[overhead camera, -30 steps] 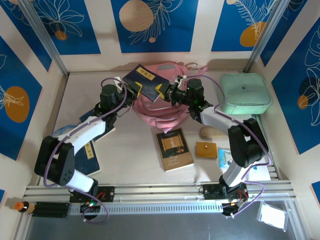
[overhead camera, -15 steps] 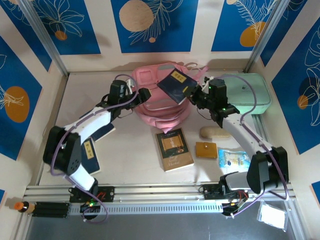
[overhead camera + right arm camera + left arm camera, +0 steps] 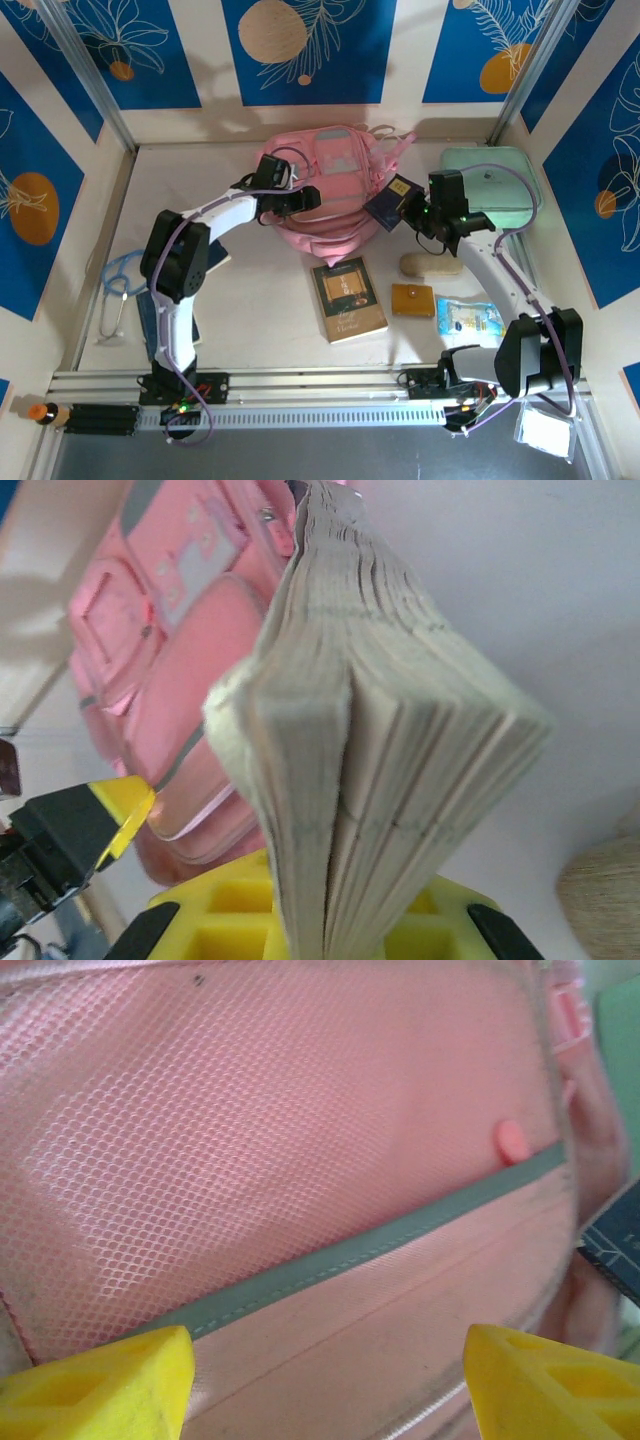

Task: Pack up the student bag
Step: Rotate the student bag at the top-center of the table.

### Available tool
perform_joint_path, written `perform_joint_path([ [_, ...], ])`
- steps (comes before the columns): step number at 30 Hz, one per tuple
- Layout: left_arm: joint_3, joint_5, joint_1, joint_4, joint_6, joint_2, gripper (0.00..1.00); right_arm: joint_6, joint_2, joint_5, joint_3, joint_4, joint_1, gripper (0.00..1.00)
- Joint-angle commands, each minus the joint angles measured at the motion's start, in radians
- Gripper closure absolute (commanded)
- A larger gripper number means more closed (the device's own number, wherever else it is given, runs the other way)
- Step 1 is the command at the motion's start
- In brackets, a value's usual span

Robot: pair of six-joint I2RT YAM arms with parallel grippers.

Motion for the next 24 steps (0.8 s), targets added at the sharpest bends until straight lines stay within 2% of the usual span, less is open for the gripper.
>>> perform_joint_path([
  [1, 0.015, -0.086, -0.007, -0.119, 0.031, 0.022, 0.28, -0.032, 0.039, 0.032, 0.03, -0.012, 0.0, 1.0],
  [4, -0.067, -0.105, -0.007, -0.111, 0.011, -0.007, 0.28, -0.054, 0.085, -0.001, 0.045, -0.003, 0.006, 1.0],
  [9, -0.237, -0.077, -0.011, -0.04, -0.025, -0.087, 0.28, -0.108, 0.161, -0.173, 0.063, 0.075, 0.008, 1.0],
  [13, -0.294, -0.077, -0.029, -0.036, -0.006, -0.149, 0.28, -0.115, 0.204, -0.277, 0.067, 0.145, 0.008, 1.0],
  [16, -0.271, -0.118, -0.033, -0.096, 0.077, -0.193, 0.28, -0.116, 0.206, -0.247, 0.067, 0.156, 0.016, 1.0],
  [19, -0.2, -0.138, -0.035, -0.172, 0.218, -0.217, 0.26, -0.12, 0.179, -0.215, 0.064, 0.151, 0.013, 1.0],
  [24, -0.063, -0.178, -0.074, -0.292, 0.434, -0.191, 0.19, -0.134, 0.116, -0.174, 0.063, 0.121, 0.003, 1.0],
])
